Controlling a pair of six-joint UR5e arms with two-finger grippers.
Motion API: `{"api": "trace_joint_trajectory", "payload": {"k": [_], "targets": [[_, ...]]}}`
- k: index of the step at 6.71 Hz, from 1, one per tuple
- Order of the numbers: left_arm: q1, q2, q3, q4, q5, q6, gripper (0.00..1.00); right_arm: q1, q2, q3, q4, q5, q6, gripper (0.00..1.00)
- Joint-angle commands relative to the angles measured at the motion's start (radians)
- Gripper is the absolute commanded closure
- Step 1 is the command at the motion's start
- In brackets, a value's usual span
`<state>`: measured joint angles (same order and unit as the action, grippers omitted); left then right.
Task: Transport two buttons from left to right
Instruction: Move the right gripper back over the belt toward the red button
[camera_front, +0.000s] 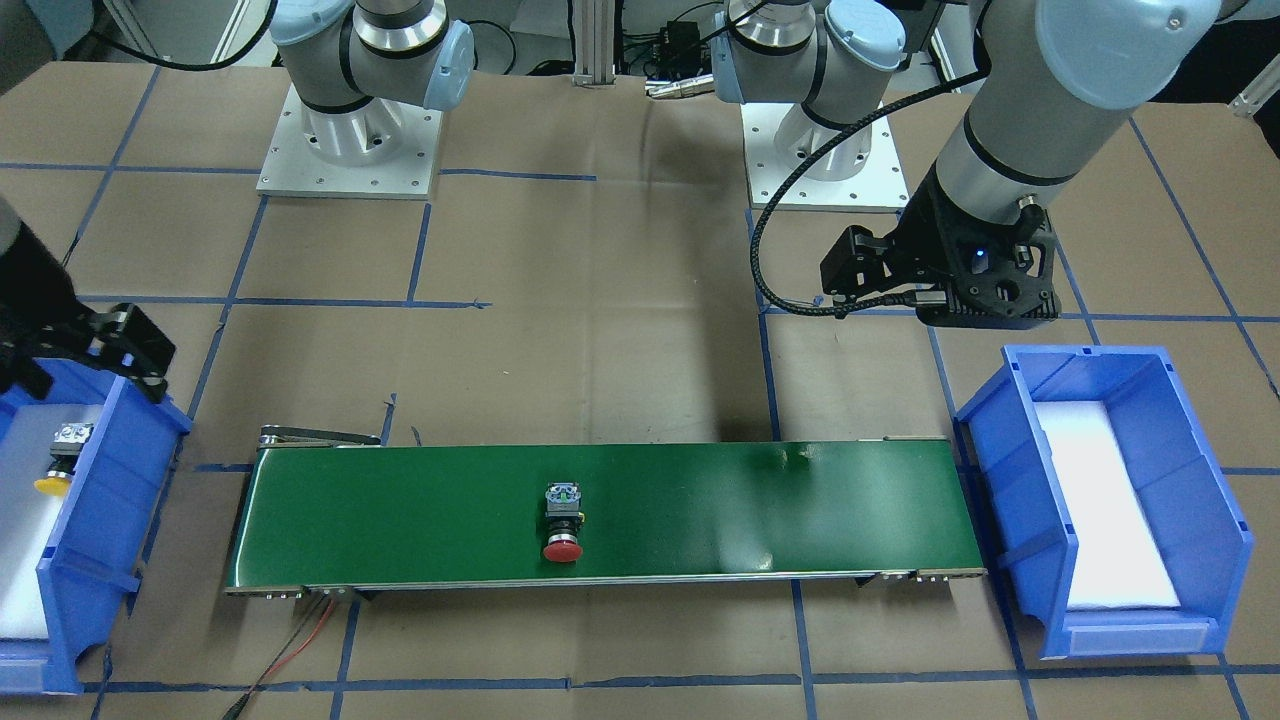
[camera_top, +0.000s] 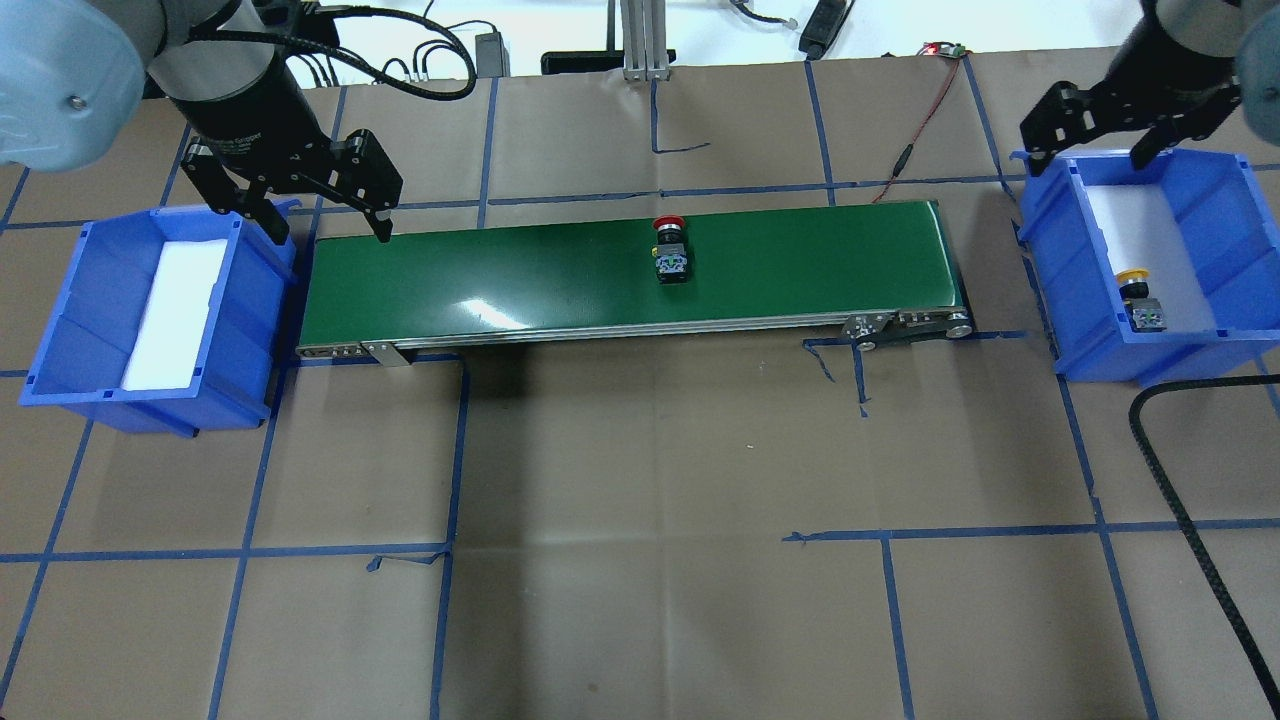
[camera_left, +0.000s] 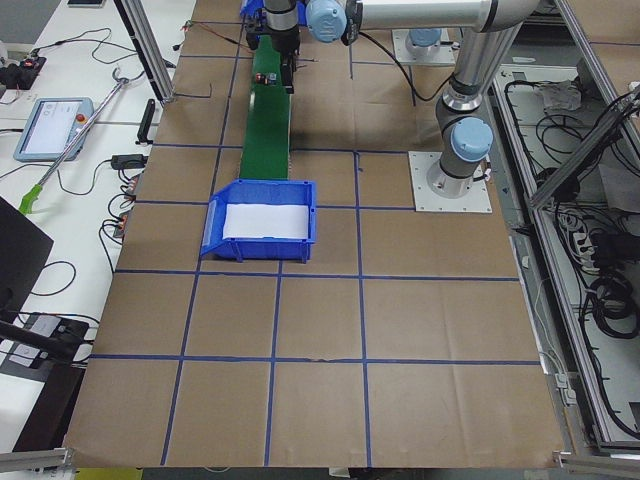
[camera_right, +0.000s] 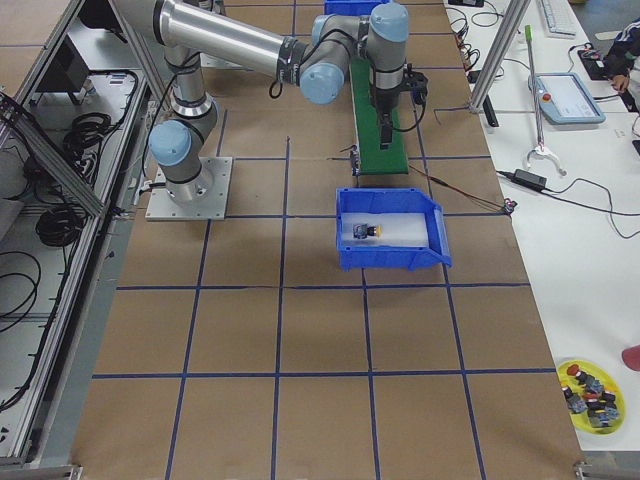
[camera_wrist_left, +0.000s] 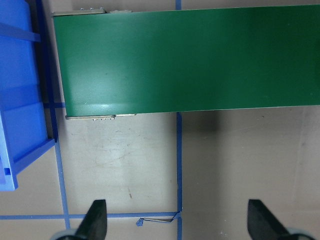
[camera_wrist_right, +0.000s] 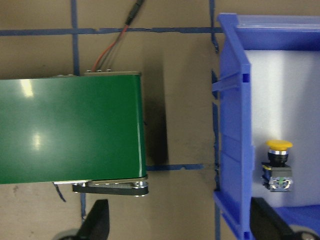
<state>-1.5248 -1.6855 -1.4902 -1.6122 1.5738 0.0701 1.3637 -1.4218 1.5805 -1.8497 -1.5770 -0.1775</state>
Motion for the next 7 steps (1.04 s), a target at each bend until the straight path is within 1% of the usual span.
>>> {"api": "trace_joint_trajectory", "payload": {"k": [1,2,7], "targets": [[0.0,0.001,0.001,0.0,0.0,0.0,0.0,0.225,0.006,0.0,-0.031,-0.006,0.291,0.0],[0.0,0.001,-0.001,0.0,0.0,0.0,0.0,0.25,0.015,0.0,-0.052,-0.003,0.302,0.0],[0.0,0.001,0.001,0.0,0.0,0.0,0.0,0.25,0.026,0.006,-0.063,0.005,0.293,0.0]]}}
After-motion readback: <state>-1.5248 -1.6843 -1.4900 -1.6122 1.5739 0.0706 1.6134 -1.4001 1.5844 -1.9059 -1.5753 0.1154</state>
